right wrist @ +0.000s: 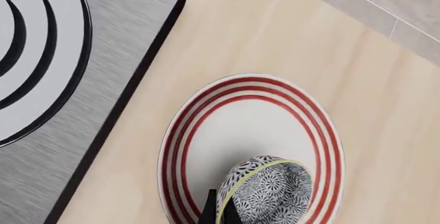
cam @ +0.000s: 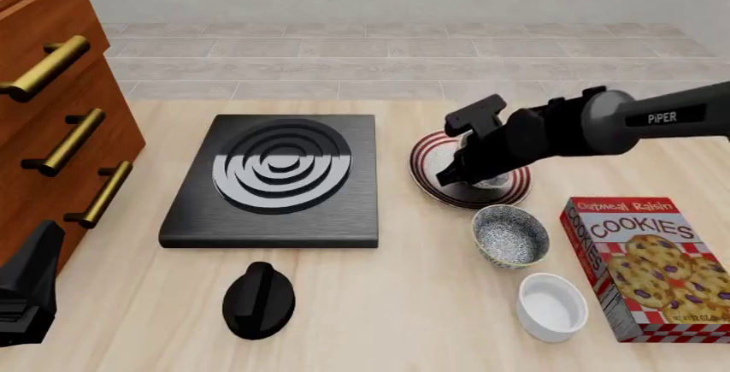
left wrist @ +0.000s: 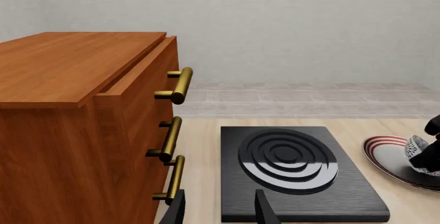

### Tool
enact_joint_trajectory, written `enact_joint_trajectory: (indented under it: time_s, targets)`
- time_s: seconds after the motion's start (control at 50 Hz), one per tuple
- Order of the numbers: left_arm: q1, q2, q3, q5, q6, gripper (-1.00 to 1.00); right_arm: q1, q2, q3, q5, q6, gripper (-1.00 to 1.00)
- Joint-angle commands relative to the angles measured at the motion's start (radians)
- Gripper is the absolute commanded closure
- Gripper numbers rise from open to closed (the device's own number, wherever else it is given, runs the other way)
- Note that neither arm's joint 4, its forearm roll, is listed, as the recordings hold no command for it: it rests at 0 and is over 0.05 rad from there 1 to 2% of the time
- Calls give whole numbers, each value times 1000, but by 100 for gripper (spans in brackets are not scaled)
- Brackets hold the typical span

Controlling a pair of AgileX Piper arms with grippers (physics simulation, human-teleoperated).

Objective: Pick the akita bowl from table center and place it on the plate.

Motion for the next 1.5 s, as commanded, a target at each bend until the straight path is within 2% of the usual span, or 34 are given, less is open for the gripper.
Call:
enact_joint_trajectory:
  time_s: [0.02,0.4,0.42,0.86,1.18,1.5]
  targets:
    - [0,0,0,0,0,-100,7,11,15,-22,14,100]
    - [0,0,0,0,0,-100,10,20,16,-13,16,100]
    - [0,0,0,0,0,-100,6,25,14,-15,11,-100]
    - [0,0,0,0,0,-100,1,-6,5,5,-9,-100]
    - [0,0,0,0,0,-100,13,-87,35,24,-31,-100]
    - [0,0,0,0,0,-100,37,-265,167,-16,-28,-100]
